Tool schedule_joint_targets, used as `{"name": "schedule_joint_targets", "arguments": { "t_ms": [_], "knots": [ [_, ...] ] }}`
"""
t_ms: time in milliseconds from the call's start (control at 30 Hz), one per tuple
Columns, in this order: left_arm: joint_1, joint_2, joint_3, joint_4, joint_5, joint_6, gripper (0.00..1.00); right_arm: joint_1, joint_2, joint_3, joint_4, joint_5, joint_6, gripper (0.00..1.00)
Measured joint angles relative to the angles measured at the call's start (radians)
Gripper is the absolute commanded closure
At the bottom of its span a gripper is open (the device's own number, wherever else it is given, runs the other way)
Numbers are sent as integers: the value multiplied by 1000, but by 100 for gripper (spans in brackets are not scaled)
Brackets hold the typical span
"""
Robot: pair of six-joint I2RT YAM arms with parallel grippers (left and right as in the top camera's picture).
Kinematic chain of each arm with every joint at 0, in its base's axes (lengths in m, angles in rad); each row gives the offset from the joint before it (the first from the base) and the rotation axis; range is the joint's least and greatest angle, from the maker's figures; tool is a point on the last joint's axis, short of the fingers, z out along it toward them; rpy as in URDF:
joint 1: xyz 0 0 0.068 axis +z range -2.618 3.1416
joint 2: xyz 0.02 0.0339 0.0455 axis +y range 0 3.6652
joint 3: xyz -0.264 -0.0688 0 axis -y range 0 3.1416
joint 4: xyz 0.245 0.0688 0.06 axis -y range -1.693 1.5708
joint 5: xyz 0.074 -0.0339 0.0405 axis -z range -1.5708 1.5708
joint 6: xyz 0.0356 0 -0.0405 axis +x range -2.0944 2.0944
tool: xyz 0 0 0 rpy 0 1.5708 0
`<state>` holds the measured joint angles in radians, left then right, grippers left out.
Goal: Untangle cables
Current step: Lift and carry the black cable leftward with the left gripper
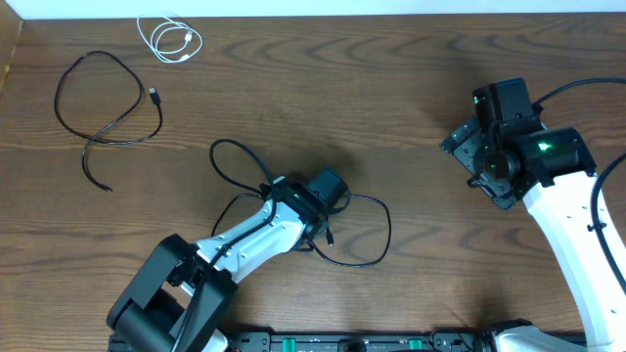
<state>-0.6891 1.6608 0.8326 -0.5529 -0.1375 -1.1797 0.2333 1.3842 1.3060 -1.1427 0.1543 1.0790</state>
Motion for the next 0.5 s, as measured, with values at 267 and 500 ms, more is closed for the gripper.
{"name": "schedule_joint_targets", "arguments": {
  "t_ms": [267,500],
  "knots": [
    [1,2,-2,25,-20,7,92,0,0,0,0,0,0,1],
    [1,2,-2,27,-26,14,93,0,0,0,0,0,0,1]
  ]
}}
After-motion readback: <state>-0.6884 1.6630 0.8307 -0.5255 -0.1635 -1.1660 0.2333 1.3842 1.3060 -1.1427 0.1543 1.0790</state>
